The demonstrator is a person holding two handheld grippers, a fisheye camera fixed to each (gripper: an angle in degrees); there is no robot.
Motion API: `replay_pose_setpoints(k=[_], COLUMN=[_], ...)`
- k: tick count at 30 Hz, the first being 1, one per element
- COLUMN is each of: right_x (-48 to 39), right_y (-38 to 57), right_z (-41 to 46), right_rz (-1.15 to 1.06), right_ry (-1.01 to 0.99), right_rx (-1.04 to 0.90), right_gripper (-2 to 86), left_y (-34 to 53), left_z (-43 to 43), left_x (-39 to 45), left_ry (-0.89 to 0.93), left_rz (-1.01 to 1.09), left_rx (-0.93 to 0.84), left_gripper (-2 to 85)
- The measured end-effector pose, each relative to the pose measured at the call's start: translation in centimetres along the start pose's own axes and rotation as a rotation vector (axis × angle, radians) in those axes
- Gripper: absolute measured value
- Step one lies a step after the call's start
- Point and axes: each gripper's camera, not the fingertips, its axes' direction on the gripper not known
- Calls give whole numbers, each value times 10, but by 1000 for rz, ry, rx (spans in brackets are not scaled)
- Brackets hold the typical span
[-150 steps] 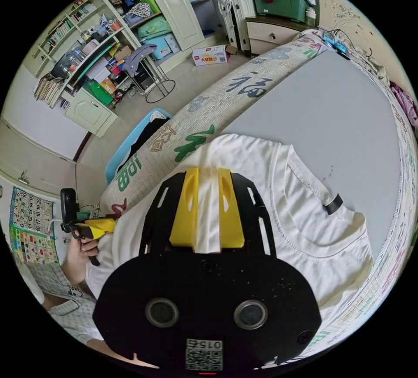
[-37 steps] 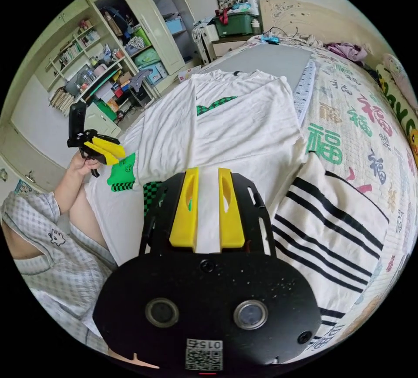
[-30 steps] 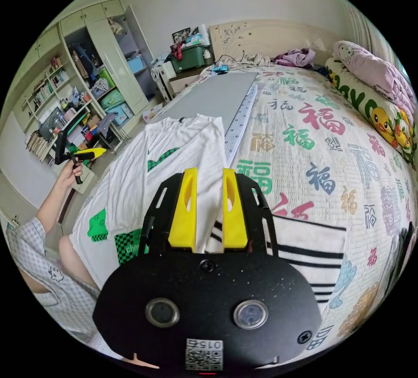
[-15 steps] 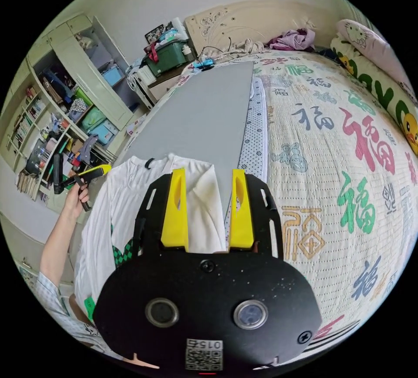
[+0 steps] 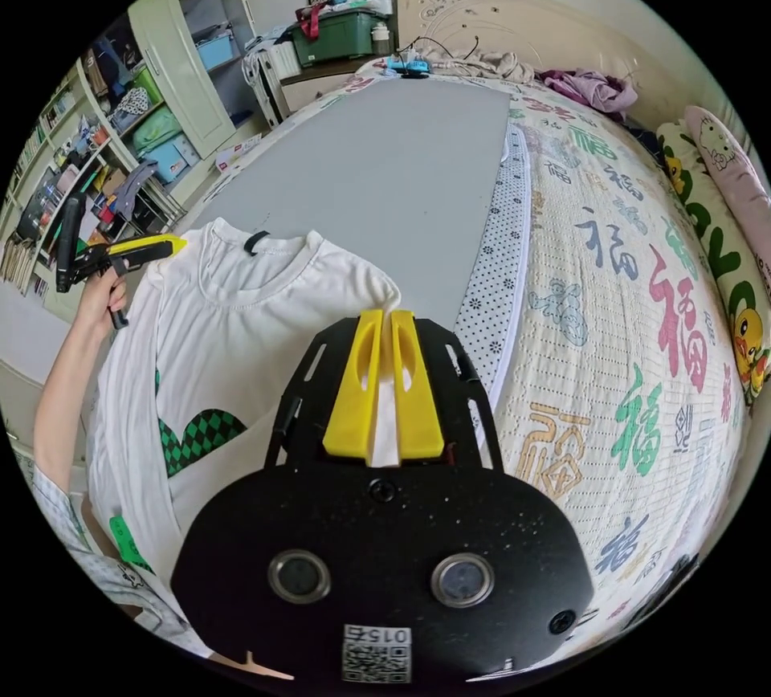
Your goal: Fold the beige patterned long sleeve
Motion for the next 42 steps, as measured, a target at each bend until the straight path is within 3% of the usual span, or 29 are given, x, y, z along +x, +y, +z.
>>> replay_pose_setpoints(k=[6,11,15,19,29,36,42], right_x=[-15,-44,-65,-71,-110,-110,-98], right_y=[86,238,418,545,608,662,655], right_z=[-105,-217,-256,-224,-264,-250,-229], right_rz=[-98,-206,-230,-170,-370,-333,-260], right_ry=[-43,-174,-235,-270,-98,-129,-157], right_rx=[178,305,287,153,86,11,-56], right_gripper=[4,2,2,2,1,2,17], left_y=[44,187,320,425,488,510,495], left_z=[-129,-279,-334,-330,-402,-422,-412], left_x=[32,84,121,160,219,232,232], left_ry=[77,218,317,378,222,236,197], left_rz=[84,279,375,457,526,541,503], left_rx=[179,303,243,28,50,-16,-144], left_gripper=[-3,-4,-3,-3,-3,-2,10])
